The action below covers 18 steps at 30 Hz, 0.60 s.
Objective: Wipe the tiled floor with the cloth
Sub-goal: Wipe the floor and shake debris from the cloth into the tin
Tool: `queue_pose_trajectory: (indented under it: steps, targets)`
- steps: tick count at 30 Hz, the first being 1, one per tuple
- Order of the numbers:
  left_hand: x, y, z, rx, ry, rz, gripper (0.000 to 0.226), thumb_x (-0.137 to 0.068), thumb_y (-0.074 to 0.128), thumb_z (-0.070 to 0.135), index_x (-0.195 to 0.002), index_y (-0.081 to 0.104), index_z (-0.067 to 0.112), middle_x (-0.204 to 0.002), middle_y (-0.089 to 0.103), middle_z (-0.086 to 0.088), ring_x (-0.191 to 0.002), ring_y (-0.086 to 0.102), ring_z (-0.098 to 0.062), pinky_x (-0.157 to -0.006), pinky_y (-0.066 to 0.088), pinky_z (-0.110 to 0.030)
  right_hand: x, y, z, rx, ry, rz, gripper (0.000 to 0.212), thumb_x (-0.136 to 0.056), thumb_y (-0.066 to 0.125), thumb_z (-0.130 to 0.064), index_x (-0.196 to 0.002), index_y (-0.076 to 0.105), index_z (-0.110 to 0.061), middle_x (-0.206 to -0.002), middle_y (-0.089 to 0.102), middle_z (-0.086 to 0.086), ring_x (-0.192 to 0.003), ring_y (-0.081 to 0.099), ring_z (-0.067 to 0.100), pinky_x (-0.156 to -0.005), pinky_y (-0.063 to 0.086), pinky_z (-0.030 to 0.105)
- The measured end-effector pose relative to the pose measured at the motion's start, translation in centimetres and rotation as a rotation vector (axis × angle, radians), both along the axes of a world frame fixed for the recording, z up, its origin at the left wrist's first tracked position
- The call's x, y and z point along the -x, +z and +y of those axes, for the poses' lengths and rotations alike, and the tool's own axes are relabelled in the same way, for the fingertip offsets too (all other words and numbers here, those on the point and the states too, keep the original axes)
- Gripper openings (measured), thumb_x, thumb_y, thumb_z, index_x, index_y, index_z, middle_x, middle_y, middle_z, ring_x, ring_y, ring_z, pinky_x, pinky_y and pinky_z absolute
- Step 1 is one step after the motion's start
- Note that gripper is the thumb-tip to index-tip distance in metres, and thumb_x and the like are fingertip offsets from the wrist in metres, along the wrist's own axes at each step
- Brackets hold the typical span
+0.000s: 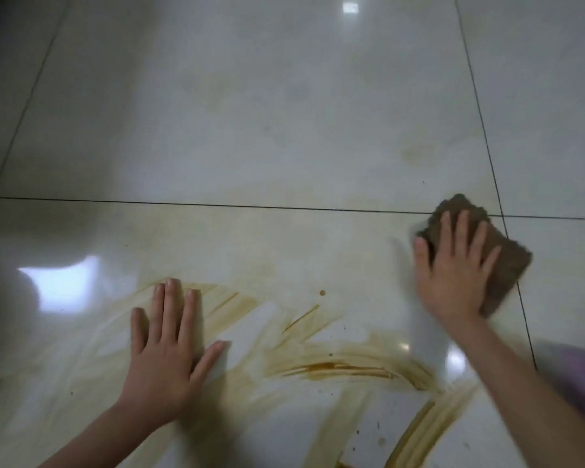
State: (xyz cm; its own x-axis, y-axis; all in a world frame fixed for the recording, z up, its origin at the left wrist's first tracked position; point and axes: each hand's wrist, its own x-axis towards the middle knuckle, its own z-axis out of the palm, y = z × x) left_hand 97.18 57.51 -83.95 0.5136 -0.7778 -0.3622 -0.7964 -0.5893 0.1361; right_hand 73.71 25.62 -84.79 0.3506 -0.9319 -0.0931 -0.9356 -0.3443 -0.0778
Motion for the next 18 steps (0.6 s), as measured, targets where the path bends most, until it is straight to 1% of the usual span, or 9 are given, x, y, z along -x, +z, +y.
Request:
queue_pose_trajectory:
  steps: [1,3,6,8,10,12,14,16,18]
  targets:
    - [0.0,0.1,-0.1,-0.007,0.004,0.007,0.089,-0.09,0.007,0.07,-0.152,0.008,0.007,-0.161,-0.006,-0.015,-0.149,-0.008,-0.028,-0.116,0.006,-0.059,-2.1,-0.1,1.7,0.018,0.03,-0.006,0.077,-0.092,0.014,-0.056,-0.151,0.028,-0.009,-0.158,0.022,0.016,-0.146,0.015,0.04,-0.114,0.013,0.062]
    - [0.0,0.4,-0.4,-0.026,0.006,0.021,0.09,-0.09,0.006,0.071,-0.152,0.009,0.006,-0.16,-0.006,-0.016,-0.149,-0.008,-0.028,-0.116,0.007,-0.059,-6.4,-0.7,7.1,0.061,0.228,-0.036,0.07,-0.095,0.02,-0.051,-0.15,0.032,-0.009,-0.156,0.026,0.017,-0.144,0.021,0.041,-0.113,0.017,0.062]
    - [0.1,0.9,-0.7,-0.059,0.014,0.042,0.091,-0.088,0.003,0.072,-0.151,0.008,0.006,-0.159,-0.009,-0.016,-0.148,-0.012,-0.027,-0.117,0.003,-0.058,-10.7,-0.8,15.6,-0.067,0.748,-0.122,0.06,-0.098,0.026,-0.048,-0.149,0.036,-0.018,-0.158,0.025,0.009,-0.147,0.018,0.032,-0.113,0.018,0.057]
    - [-0.1,1.1,-0.8,-0.101,0.019,0.039,0.092,-0.085,-0.002,0.073,-0.151,-0.001,0.009,-0.157,-0.02,-0.015,-0.146,-0.022,-0.023,-0.118,-0.004,-0.054,-10.7,-0.2,15.7,-0.105,1.089,-0.1,0.052,-0.1,0.026,-0.045,-0.146,0.041,-0.028,-0.157,0.03,0.001,-0.146,0.023,0.023,-0.115,0.021,0.049]
    - [-0.3,1.3,-1.0,-0.128,0.031,0.036,0.094,-0.081,-0.006,0.075,-0.15,-0.01,0.011,-0.154,-0.03,-0.012,-0.143,-0.03,-0.021,-0.118,-0.011,-0.051,-9.2,0.2,11.0,-0.047,1.218,-0.047,0.048,-0.097,0.031,-0.046,-0.141,0.048,-0.034,-0.153,0.038,-0.002,-0.142,0.034,0.02,-0.116,0.029,0.044]
    - [-0.3,1.3,-0.9,-0.153,0.029,0.029,0.093,-0.079,-0.01,0.075,-0.148,-0.018,0.013,-0.151,-0.038,-0.01,-0.14,-0.036,-0.021,-0.117,-0.015,-0.049,-7.1,0.0,5.1,0.004,1.131,-0.021,0.05,-0.095,0.034,-0.048,-0.142,0.045,-0.034,-0.153,0.036,0.001,-0.142,0.034,0.027,-0.113,0.028,0.054]
    - [-0.2,1.3,-0.9,-0.155,0.027,0.035,0.091,-0.08,-0.01,0.075,-0.148,-0.021,0.014,-0.151,-0.039,-0.009,-0.14,-0.036,-0.022,-0.116,-0.017,-0.049,-5.2,-0.3,0.0,0.054,0.933,0.037,0.054,-0.094,0.031,-0.05,-0.145,0.036,-0.034,-0.157,0.028,0.004,-0.145,0.025,0.032,-0.111,0.022,0.066]
    - [-0.3,1.1,-1.0,-0.129,0.032,0.04,0.089,-0.083,-0.007,0.075,-0.148,-0.019,0.016,-0.153,-0.036,-0.01,-0.141,-0.034,-0.023,-0.116,-0.017,-0.049,-4.5,-0.5,-1.5,0.047,0.684,0.07,0.059,-0.094,0.027,-0.052,-0.149,0.031,-0.032,-0.16,0.021,0.008,-0.147,0.017,0.033,-0.11,0.015,0.069]
    - [-0.4,0.8,-1.0,-0.11,0.036,0.022,0.086,-0.084,-0.006,0.074,-0.148,-0.02,0.018,-0.153,-0.034,-0.01,-0.142,-0.032,-0.023,-0.115,-0.018,-0.048,-6.7,-0.8,1.8,0.048,0.483,0.018,0.067,-0.094,0.024,-0.053,-0.152,0.03,-0.02,-0.159,0.02,0.015,-0.147,0.016,0.037,-0.111,0.014,0.068]
